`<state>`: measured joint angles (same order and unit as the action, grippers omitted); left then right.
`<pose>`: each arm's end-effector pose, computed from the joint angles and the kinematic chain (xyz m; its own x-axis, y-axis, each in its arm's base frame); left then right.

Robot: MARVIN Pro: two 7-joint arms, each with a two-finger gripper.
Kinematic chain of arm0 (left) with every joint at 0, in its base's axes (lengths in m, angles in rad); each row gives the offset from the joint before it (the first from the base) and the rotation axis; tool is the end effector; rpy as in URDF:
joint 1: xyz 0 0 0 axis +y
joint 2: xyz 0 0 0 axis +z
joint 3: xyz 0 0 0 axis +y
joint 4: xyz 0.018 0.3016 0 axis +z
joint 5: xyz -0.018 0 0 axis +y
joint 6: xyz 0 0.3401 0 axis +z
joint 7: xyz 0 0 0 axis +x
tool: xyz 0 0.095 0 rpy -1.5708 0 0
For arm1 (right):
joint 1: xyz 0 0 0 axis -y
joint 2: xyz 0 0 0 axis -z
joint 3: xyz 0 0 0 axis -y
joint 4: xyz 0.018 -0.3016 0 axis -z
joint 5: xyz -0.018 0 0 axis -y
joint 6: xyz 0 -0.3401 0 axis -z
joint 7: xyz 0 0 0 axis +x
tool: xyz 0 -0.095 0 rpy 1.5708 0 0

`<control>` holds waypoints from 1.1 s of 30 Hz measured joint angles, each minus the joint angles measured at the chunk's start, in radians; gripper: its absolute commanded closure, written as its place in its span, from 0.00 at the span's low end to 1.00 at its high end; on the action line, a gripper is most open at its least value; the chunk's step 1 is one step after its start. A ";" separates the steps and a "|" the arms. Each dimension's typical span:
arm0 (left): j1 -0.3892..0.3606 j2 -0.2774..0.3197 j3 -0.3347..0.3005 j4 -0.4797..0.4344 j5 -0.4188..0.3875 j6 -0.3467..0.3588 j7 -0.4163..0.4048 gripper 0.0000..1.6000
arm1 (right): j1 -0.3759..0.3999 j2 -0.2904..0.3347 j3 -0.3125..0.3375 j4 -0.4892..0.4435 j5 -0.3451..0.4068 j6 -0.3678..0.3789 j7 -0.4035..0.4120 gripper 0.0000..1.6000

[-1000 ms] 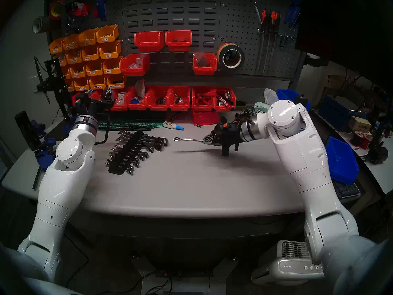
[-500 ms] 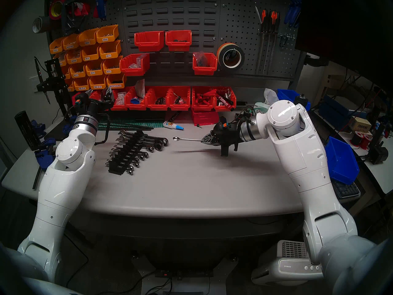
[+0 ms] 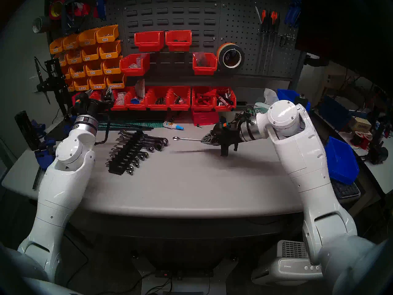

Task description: Put the wrenches on the table into the correct slot in the case

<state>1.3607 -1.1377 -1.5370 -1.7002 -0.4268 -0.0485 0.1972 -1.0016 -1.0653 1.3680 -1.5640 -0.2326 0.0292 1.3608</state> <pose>0.4910 0.1154 -0.1417 -0.3542 0.0044 0.9352 0.1036 -0.9937 0.0439 0.5014 -0.0227 -0.1311 -0.4073 0.6747 0.6156 0.8337 -0.0006 0.5523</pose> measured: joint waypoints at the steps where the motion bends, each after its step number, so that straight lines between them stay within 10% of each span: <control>1: 0.000 0.000 0.000 0.000 0.000 0.000 0.000 0.00 | 0.000 0.000 0.000 0.000 0.000 0.000 0.000 1.00; 33: 0.000 0.000 0.000 0.000 0.000 0.000 0.000 0.00 | 0.065 -0.061 -0.073 0.063 -0.058 0.011 -0.018 1.00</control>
<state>1.3608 -1.1377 -1.5370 -1.7002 -0.4268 -0.0483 0.1972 -0.9366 -1.1258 1.2950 -1.5007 -0.2904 0.0398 1.3423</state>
